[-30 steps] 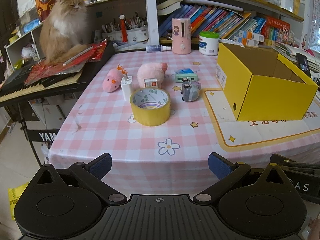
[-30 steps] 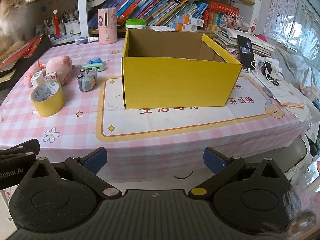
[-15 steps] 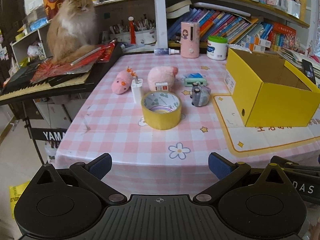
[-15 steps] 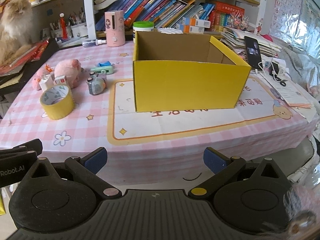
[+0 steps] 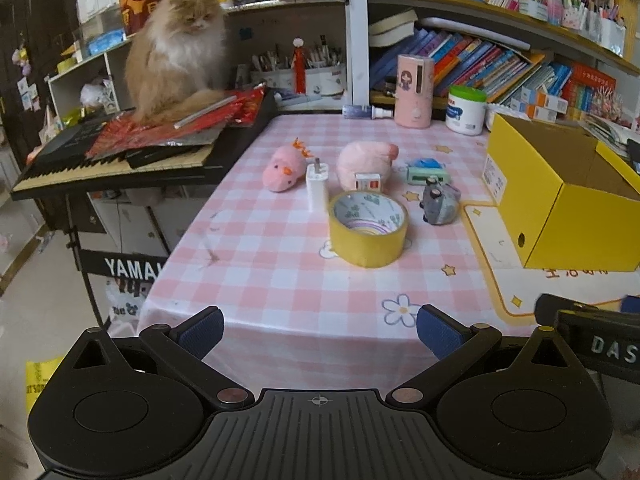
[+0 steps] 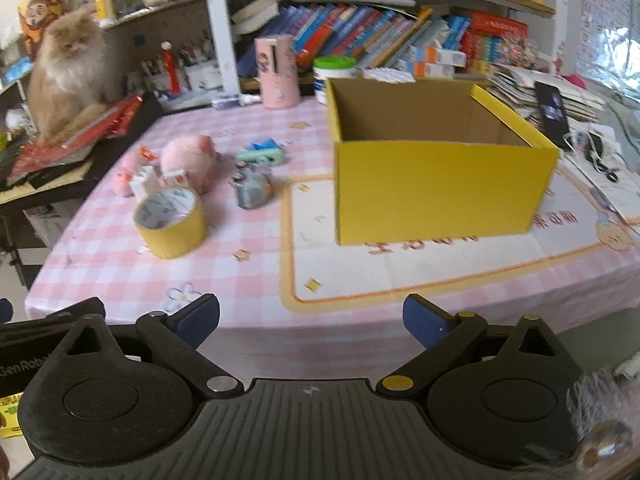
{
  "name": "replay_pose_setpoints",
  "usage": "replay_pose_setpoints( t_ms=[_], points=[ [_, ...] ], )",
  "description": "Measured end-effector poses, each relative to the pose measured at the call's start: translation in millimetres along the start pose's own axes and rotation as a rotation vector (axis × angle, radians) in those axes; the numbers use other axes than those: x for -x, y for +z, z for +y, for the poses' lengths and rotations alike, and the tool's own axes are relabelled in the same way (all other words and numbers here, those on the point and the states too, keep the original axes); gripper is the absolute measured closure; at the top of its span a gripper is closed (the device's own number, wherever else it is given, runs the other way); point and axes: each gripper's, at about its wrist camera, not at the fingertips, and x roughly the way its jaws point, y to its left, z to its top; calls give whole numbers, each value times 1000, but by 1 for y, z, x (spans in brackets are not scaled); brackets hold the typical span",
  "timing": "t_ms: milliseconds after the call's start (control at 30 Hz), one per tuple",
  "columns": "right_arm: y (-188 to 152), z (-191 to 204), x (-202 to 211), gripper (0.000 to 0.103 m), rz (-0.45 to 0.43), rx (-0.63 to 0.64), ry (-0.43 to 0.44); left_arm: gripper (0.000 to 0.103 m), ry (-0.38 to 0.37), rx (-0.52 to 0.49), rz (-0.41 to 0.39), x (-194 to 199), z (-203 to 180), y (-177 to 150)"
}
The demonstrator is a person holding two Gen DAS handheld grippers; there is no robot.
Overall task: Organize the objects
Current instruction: 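Grasp the yellow tape roll with the left tool while the right tool grasps the toy truck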
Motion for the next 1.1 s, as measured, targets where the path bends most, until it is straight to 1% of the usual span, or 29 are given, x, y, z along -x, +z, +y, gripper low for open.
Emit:
replay_pose_setpoints(
  t_ms=[67, 133, 167, 300, 467, 533, 700, 867, 1000, 1100],
  points=[
    [3, 5, -3, 21, -7, 10, 27, 0, 3, -7, -7, -2, 2, 1],
    [6, 11, -6, 28, -11, 21, 46, 0, 0, -14, -16, -4, 3, 2],
    [8, 14, -9, 30, -17, 26, 55, 0, -2, -15, -20, -5, 4, 3],
    [19, 22, -15, 30, -54, 33, 63, 0, -8, 0, -26, -15, 11, 8],
    [38, 29, -28, 31, -101, 44, 83, 0, -22, 30, 15, -39, 13, 16],
    [47, 31, -36, 31, -105, 47, 96, 0, -25, 37, 22, -49, 13, 21],
    [72, 39, -69, 31, -73, 73, 125, 0, -61, 54, 28, -74, 9, 36],
    [99, 44, -103, 33, -55, 96, 126, 0, -65, 26, 45, -101, -4, 49],
    [121, 42, -136, 33, 14, 99, 133, 0, -86, 9, 62, -122, -13, 57],
    [127, 48, -158, 33, 57, 133, 125, 0, -92, -20, 77, -138, -22, 62]
  ],
)
